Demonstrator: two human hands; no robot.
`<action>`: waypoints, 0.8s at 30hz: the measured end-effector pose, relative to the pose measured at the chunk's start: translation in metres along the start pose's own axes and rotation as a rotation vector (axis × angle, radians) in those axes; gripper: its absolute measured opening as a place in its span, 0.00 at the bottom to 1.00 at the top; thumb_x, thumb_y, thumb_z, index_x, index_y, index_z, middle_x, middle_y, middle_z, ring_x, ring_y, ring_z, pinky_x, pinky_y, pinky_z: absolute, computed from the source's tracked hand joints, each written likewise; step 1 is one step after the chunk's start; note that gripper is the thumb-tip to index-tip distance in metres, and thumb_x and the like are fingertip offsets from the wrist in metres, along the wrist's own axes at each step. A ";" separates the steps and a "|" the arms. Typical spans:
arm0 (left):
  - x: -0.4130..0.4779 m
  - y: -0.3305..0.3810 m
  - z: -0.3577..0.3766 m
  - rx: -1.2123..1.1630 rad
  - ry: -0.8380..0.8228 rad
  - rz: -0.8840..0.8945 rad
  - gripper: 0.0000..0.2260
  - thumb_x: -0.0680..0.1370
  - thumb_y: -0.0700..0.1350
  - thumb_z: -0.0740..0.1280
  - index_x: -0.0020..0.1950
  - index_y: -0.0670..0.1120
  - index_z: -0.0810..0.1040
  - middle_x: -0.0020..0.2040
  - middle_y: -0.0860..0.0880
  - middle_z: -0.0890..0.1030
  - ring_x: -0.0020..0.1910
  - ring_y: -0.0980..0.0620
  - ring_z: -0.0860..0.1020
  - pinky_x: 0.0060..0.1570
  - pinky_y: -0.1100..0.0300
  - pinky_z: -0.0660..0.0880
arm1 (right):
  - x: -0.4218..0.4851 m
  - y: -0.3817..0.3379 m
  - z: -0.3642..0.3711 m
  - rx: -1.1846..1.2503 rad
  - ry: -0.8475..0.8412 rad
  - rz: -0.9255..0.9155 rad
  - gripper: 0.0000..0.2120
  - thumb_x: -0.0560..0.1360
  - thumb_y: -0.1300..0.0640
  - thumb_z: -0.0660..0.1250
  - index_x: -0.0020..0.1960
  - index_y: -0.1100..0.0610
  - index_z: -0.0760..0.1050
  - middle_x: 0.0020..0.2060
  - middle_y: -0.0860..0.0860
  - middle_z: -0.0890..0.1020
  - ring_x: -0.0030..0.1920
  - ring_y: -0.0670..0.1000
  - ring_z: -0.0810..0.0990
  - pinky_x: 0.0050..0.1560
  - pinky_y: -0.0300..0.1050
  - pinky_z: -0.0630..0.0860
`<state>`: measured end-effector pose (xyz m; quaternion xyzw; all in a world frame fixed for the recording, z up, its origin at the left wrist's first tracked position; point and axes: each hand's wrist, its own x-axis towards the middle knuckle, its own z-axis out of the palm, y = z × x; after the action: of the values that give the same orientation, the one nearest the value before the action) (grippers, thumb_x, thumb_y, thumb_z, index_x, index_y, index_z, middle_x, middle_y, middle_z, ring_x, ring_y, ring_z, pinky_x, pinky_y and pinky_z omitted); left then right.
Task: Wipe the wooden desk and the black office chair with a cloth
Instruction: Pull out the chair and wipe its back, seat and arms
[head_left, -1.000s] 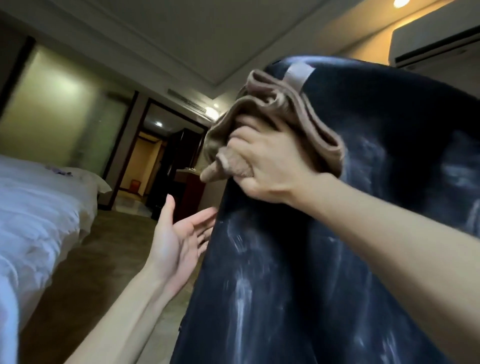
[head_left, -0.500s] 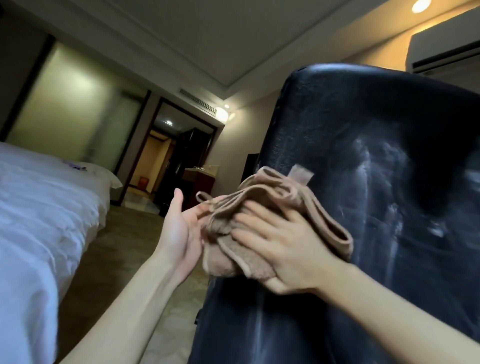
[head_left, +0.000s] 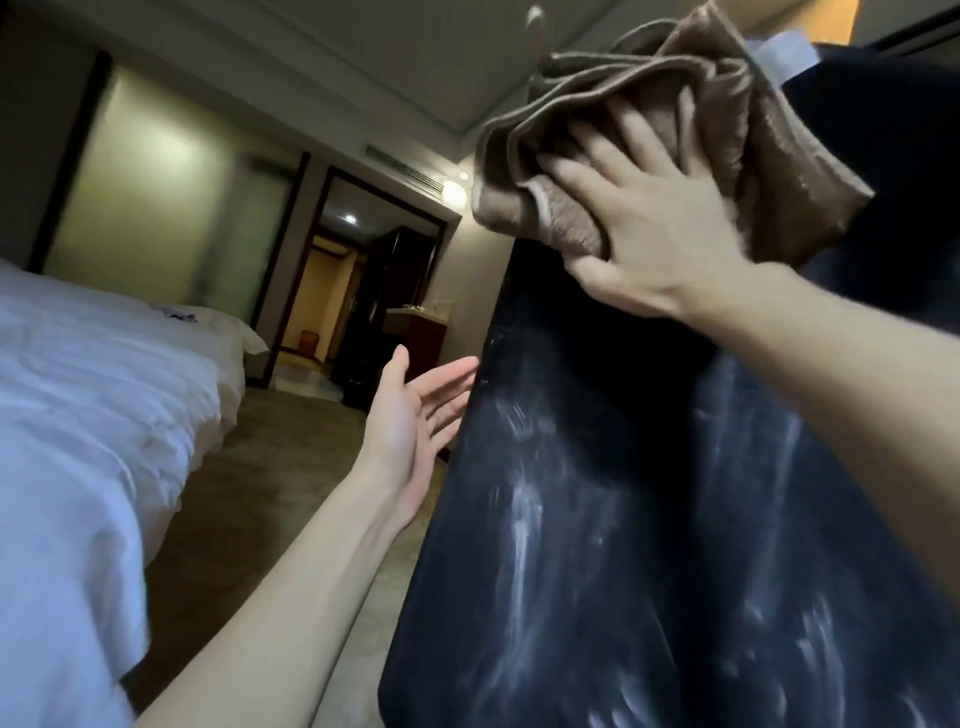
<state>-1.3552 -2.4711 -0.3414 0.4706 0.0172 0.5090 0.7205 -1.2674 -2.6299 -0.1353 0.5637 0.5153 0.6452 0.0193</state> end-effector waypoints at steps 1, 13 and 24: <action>0.000 -0.002 -0.001 -0.007 0.004 -0.013 0.32 0.85 0.64 0.48 0.64 0.46 0.84 0.60 0.48 0.86 0.59 0.54 0.84 0.66 0.52 0.74 | -0.007 -0.010 0.006 0.061 0.007 0.032 0.36 0.70 0.42 0.58 0.78 0.48 0.67 0.79 0.50 0.66 0.82 0.58 0.54 0.78 0.65 0.48; -0.004 -0.002 -0.022 -0.259 0.014 -0.131 0.35 0.84 0.66 0.48 0.57 0.44 0.87 0.60 0.38 0.85 0.56 0.40 0.85 0.52 0.47 0.81 | -0.109 -0.139 0.053 0.966 -0.055 -0.102 0.18 0.69 0.60 0.65 0.57 0.58 0.83 0.57 0.52 0.84 0.64 0.56 0.79 0.68 0.53 0.72; -0.009 -0.034 -0.053 -0.070 0.012 -0.291 0.35 0.83 0.67 0.50 0.63 0.40 0.83 0.56 0.36 0.85 0.53 0.42 0.86 0.55 0.48 0.78 | -0.110 -0.122 0.040 0.322 -0.137 -0.570 0.18 0.74 0.46 0.64 0.59 0.53 0.81 0.53 0.48 0.85 0.59 0.50 0.81 0.82 0.57 0.43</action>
<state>-1.3622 -2.4441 -0.3984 0.4345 0.0717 0.4024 0.8026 -1.2652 -2.6136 -0.3034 0.4349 0.7451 0.4847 0.1441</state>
